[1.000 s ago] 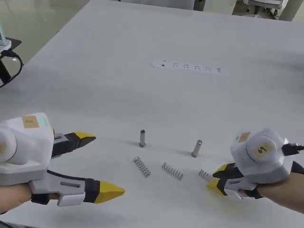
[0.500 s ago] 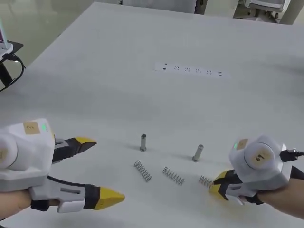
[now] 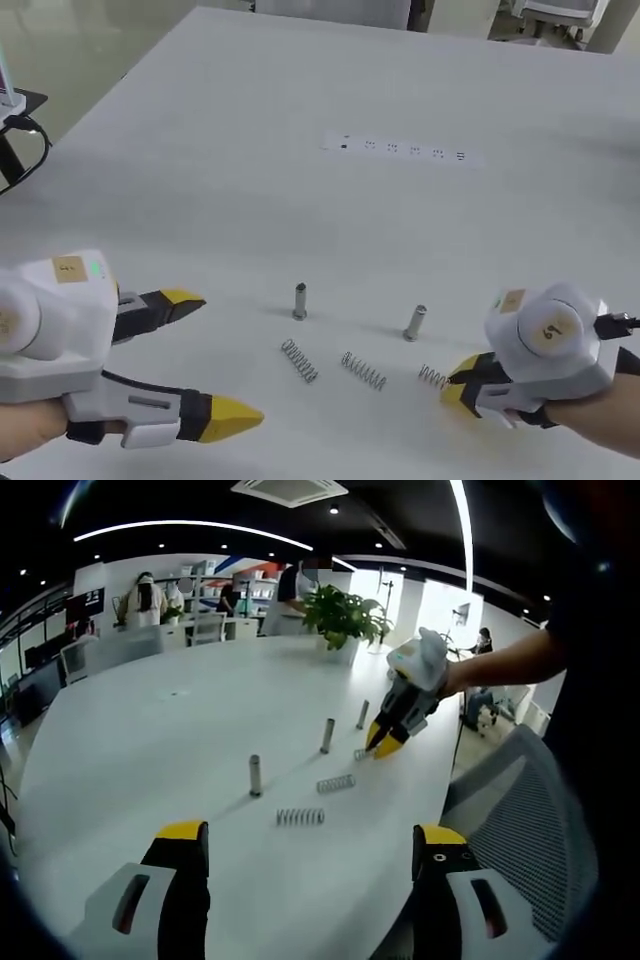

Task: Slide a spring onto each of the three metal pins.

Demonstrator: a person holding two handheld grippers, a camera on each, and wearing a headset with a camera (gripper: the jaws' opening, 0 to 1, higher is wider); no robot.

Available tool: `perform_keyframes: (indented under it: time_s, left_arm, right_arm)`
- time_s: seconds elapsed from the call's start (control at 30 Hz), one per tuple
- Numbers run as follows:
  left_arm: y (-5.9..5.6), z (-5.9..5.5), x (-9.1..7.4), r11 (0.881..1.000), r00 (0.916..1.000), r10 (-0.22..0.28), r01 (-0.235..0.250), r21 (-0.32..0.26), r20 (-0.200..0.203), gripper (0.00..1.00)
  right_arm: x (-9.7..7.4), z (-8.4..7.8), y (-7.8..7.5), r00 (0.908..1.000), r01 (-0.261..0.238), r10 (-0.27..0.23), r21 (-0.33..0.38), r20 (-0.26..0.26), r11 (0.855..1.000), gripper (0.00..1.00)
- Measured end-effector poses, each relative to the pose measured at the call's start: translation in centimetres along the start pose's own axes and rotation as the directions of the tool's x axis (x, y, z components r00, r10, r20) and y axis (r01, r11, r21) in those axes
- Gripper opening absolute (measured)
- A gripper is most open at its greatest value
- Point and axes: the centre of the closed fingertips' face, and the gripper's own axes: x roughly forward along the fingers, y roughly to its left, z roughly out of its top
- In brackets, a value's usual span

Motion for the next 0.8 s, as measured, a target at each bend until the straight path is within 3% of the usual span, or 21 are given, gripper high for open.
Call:
perform_keyframes:
  time_s: [0.17,0.4,0.8]
  left_arm:
    - [-0.3,0.4,0.1,1.000,0.9998,-0.014,0.014,-0.005,0.016,0.82]
    - [-0.1,0.3,0.2,1.000,0.9998,-0.018,0.018,0.008,0.006,0.83]
    - [-0.8,0.7,1.0,0.998,0.9988,-0.049,0.049,0.041,-0.004,0.84]
  right_arm:
    - [-0.7,-0.3,-0.2,1.0000,0.008,-0.008,-0.003,0.002,1.000,0.08]
    - [-2.1,-0.3,-0.6,0.9996,0.024,-0.024,-0.010,0.017,1.000,0.08]
    - [-4.0,-0.5,-0.8,0.9986,0.046,-0.045,-0.035,0.029,0.998,0.08]
